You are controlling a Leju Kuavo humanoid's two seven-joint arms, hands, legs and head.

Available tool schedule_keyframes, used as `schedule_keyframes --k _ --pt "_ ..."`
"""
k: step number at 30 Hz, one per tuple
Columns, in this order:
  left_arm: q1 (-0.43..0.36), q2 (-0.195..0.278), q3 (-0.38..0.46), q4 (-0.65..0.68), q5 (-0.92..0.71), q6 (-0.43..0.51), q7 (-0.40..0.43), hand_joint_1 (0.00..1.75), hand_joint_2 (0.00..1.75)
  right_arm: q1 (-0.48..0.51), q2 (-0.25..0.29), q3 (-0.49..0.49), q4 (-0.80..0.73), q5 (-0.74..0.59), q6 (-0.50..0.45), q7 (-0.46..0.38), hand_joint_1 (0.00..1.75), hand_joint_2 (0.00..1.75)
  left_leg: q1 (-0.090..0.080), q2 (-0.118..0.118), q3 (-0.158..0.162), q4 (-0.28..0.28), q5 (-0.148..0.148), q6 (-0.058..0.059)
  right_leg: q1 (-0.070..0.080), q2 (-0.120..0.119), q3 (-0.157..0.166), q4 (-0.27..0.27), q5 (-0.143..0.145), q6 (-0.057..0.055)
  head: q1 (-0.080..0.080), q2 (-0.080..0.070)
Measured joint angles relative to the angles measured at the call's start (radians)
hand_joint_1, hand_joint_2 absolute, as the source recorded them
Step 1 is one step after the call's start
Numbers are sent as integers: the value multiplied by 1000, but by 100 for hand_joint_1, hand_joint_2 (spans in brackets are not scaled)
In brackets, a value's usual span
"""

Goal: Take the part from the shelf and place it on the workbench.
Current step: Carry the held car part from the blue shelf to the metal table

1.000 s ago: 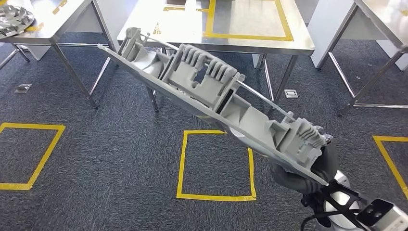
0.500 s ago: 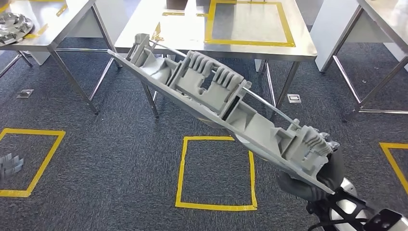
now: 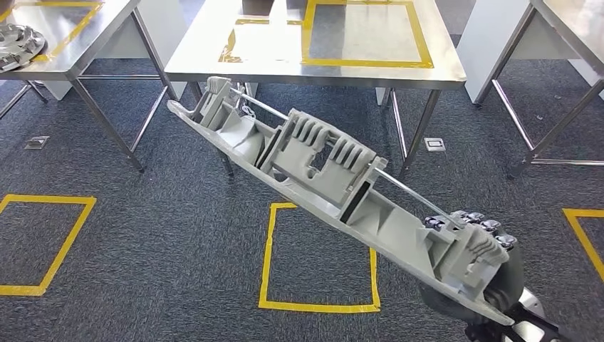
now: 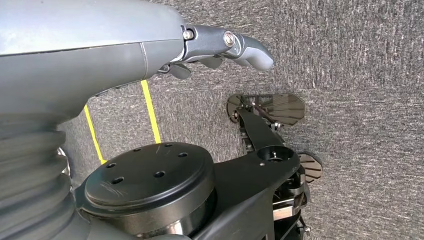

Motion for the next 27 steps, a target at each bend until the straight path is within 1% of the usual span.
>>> schedule_keyframes --k 7,11,19,27 --pt "0 -3 0 0 0 0 8 0 175 16 -13 -18 -6 -14 28 0 175 175 -1 0 4 2 0 0 -2 0 7 -2 2 4 0 0" --pt "1 -2 0 0 0 4 6 0 175 22 -15 -23 -7 -14 27 0 175 175 -2 0 6 2 0 0 -2 0 9 -4 3 5 0 0" --pt "1 5 -3 0 -26 -31 -19 0 175 85 -31 -37 -59 24 -68 0 175 175 -2 0 7 3 -1 1 -2 0 11 -4 3 6 0 0" --pt "-1 11 -11 0 -53 -21 2 0 175 113 -39 -16 -82 52 -154 0 175 175 -2 0 7 3 -1 1 -2 0 11 -4 3 6 0 0"
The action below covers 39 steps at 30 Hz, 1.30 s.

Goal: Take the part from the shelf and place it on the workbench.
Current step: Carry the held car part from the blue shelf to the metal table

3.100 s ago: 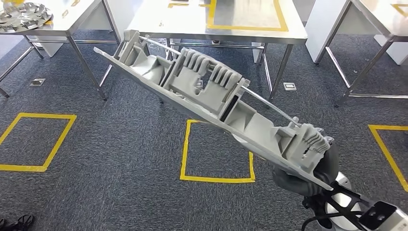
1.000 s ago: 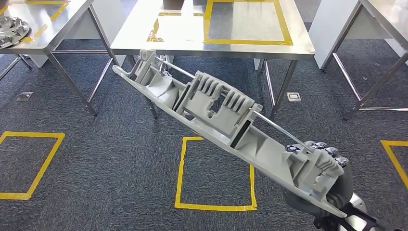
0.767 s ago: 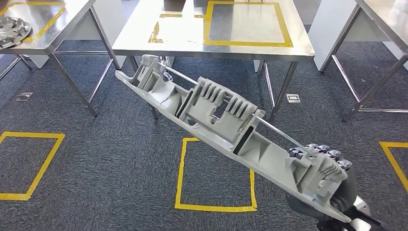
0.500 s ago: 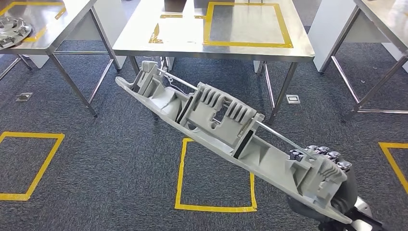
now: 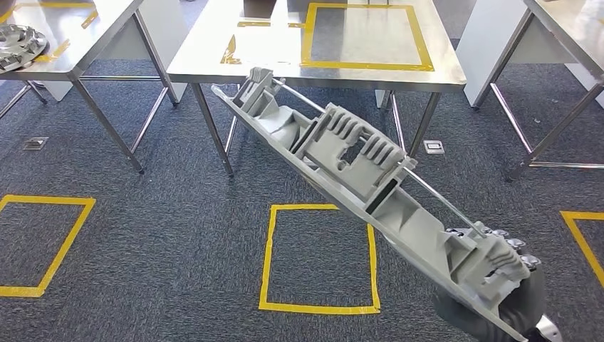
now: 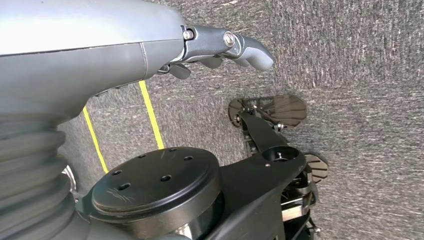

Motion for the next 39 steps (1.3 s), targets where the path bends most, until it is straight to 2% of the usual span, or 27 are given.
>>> schedule_keyframes --k 6,11,18,31,39 --pt "-4 13 -6 0 1 1 7 0 175 14 -29 35 -24 8 -60 0 175 175 0 0 0 0 0 0 0 0 0 0 0 0 0 0" --pt "-4 20 -6 0 6 1 3 0 175 11 -43 53 -32 -12 -44 0 175 175 0 0 0 0 0 0 0 0 0 0 0 0 0 0" --pt "-4 25 -6 0 17 2 1 0 175 -19 -43 61 -29 -32 27 1 175 175 0 0 0 0 0 0 0 0 0 0 0 0 0 0" --pt "-9 15 -5 -1 20 2 12 0 175 -56 -29 57 16 -96 268 1 175 175 0 0 0 0 0 0 0 0 0 0 0 0 0 0" --pt "-7 9 -5 0 21 2 14 0 175 -85 -15 44 43 -105 297 0 175 175 0 1 0 0 0 0 0 0 0 0 0 0 0 0"
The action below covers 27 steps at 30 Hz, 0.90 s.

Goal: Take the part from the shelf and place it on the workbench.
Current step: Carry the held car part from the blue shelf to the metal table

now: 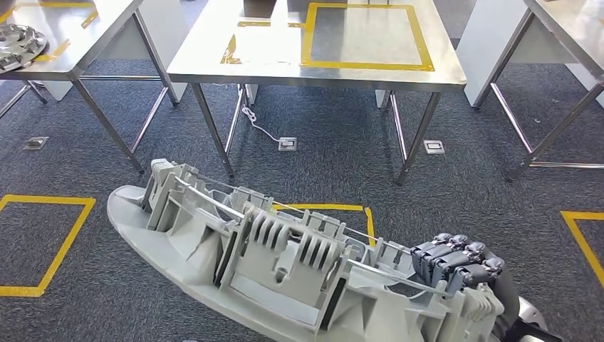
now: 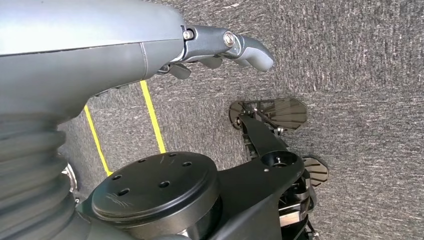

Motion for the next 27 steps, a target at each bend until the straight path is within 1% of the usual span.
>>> schedule_keyframes --k 11,16,22,27 --pt "-1 -2 0 0 -3 -1 15 0 175 -1 4 -20 9 7 -12 0 175 175 0 0 0 0 0 0 0 0 0 0 0 0 0 0" --pt "-3 -3 0 0 -1 -1 18 0 175 -26 11 -18 32 -5 -12 0 175 175 0 0 0 0 0 0 0 0 0 0 0 0 0 0" --pt "-6 -4 0 0 0 1 23 0 175 -51 27 -16 68 -10 2 0 175 175 0 0 0 0 0 0 0 0 0 0 0 0 0 0" --pt "-7 -5 4 0 5 2 24 0 175 -66 52 -12 88 -3 19 0 175 175 0 0 0 0 0 0 0 0 0 0 0 0 0 0"
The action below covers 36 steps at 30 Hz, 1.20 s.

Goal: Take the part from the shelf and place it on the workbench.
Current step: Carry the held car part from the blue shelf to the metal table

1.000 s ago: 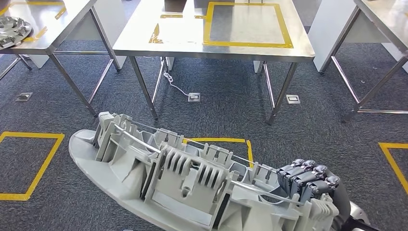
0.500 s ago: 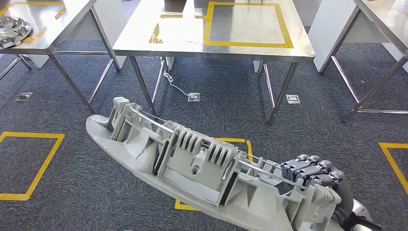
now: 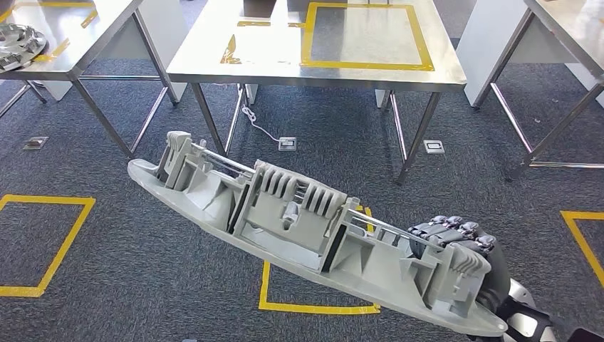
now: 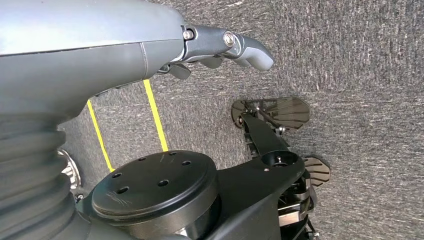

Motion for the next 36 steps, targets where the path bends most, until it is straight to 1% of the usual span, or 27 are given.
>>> schedule_keyframes --k 4,6,9,11,13,14,15,17,18,19,20,21,22,23,24,25,26,27,28,29,30,31,32,33,34,35,36 --pt "-1 -2 4 0 0 1 -1 0 175 -14 14 2 13 1 1 0 175 175 0 0 0 1 0 1 -1 0 0 -1 0 1 0 0" --pt "-1 -3 4 0 0 1 -1 0 175 -17 16 2 18 -1 4 0 175 175 -2 0 -1 4 -2 4 -3 0 0 -2 2 3 0 0" --pt "-2 -3 4 0 0 4 -1 0 175 -22 20 2 25 -2 11 0 175 175 -5 0 -2 7 -3 9 -6 0 0 -2 4 7 0 0" --pt "-3 -4 4 0 0 4 -1 0 175 -25 21 2 27 -2 14 0 175 175 -7 0 -3 4 -1 15 -7 0 1 -6 6 13 0 0" --pt "-4 -7 4 0 0 5 0 0 175 -29 22 1 28 -2 15 0 175 175 1 1 4 -13 11 23 -7 -1 -3 0 3 20 0 0" --pt "-5 -9 5 -1 0 5 0 0 175 -32 23 1 29 -2 16 0 175 175 5 2 8 -22 16 27 -6 0 -16 23 -9 24 1 0" --pt "-6 -11 5 -1 0 6 0 0 175 -33 23 1 29 -2 17 0 175 175 10 4 11 -28 20 30 -8 0 -40 68 -31 28 3 0" --pt "-7 -12 5 -2 -1 8 2 0 175 -35 23 1 31 -2 19 -1 175 175 13 5 11 -28 19 30 -14 0 -109 196 -81 39 6 0" --pt "-7 -13 6 -2 -2 8 2 0 175 -35 23 0 33 -2 20 0 175 175 15 5 12 -27 17 28 -19 0 -139 245 -90 44 6 0" --pt "-6 -14 6 -2 -3 8 4 0 175 -35 23 0 35 -3 20 0 175 175 18 4 14 -26 14 25 -24 0 -153 259 -79 50 6 0" --pt "-6 -15 6 -2 -4 8 4 0 175 -35 23 0 37 -3 21 0 175 175 23 3 18 -23 8 19 -29 0 -147 233 -49 57 7 0" --pt "-7 -16 6 -2 -5 8 5 0 175 -36 23 0 39 -3 22 1 175 175 28 2 23 -18 1 12 -35 -2 -123 174 -7 64 7 0" --pt "-7 -16 6 -2 -6 9 6 0 175 -38 23 -1 41 -3 24 0 175 175 32 0 25 -13 -8 3 -39 -3 -94 111 22 72 9 0" --pt "-8 -16 6 -2 -6 9 6 0 175 -41 24 -2 44 -4 26 0 175 175 33 -1 25 -5 -18 -7 -40 -4 -68 57 38 72 13 0" --pt "-9 -15 6 -2 -6 10 7 0 175 -43 24 -2 46 -4 27 -1 175 175 32 -1 24 -1 -25 -16 -40 -4 -54 26 39 67 14 0" --pt "-10 -14 6 -2 -7 10 7 0 175 -44 24 -3 47 -4 29 -1 175 175 31 -1 22 0 -30 -23 -37 -3 -50 20 26 57 15 0" --pt "-11 -14 6 -2 -7 10 8 0 175 -44 25 -5 48 -4 29 0 175 175 29 0 24 -1 -33 -30 -35 -2 -50 20 20 43 14 0" --pt "-12 -14 6 -2 -8 11 8 0 175 -43 25 -6 48 -3 29 0 175 175 31 0 29 -4 -35 -35 -35 -2 -50 22 16 32 10 0" --pt "-14 -14 6 -2 -8 11 8 0 175 -44 25 -8 48 -3 28 1 175 175 33 0 30 1 -40 -38 -34 -2 -47 23 12 24 8 0" --pt "-16 -15 6 -3 -8 11 9 0 175 -44 25 -10 48 -2 27 1 175 175 34 1 20 25 -53 -40 -34 -2 -44 22 9 17 6 0" --pt "-18 -15 6 -3 -9 11 10 0 175 -44 25 -10 48 -1 25 0 175 175 33 1 -4 75 -76 -40 -33 -3 -39 21 5 10 3 0" --pt "-20 -15 6 -3 -9 11 11 0 175 -44 26 -11 48 -1 24 0 175 175 31 1 -43 146 -104 -38 -31 -4 -35 21 2 5 0 0" --pt "-21 -15 6 -3 -9 11 12 0 175 -44 27 -11 48 0 21 0 175 175 28 1 -91 225 -131 -37 -28 -4 -32 21 -2 0 -2 0" --pt "-21 -14 6 -3 -9 11 14 0 175 -43 29 -11 48 2 19 0 175 175 25 1 -134 289 -145 -34 -25 -3 -29 21 -5 -3 -4 0" --pt "-20 -14 6 -3 -9 11 16 0 175 -42 30 -11 48 3 17 0 175 175 22 1 -164 320 -138 -29 -21 -2 -25 21 -9 -6 -5 0" --pt "-20 -14 6 -3 -9 11 17 0 175 -42 31 -11 48 5 16 0 175 175 19 1 -175 312 -110 -23 -18 0 -19 21 -13 -7 -6 0" --pt "-20 -13 6 -2 -9 11 17 0 175 -42 32 -11 48 6 15 0 175 175 15 1 -167 265 -64 -15 -16 2 -11 21 -17 -6 -7 0"
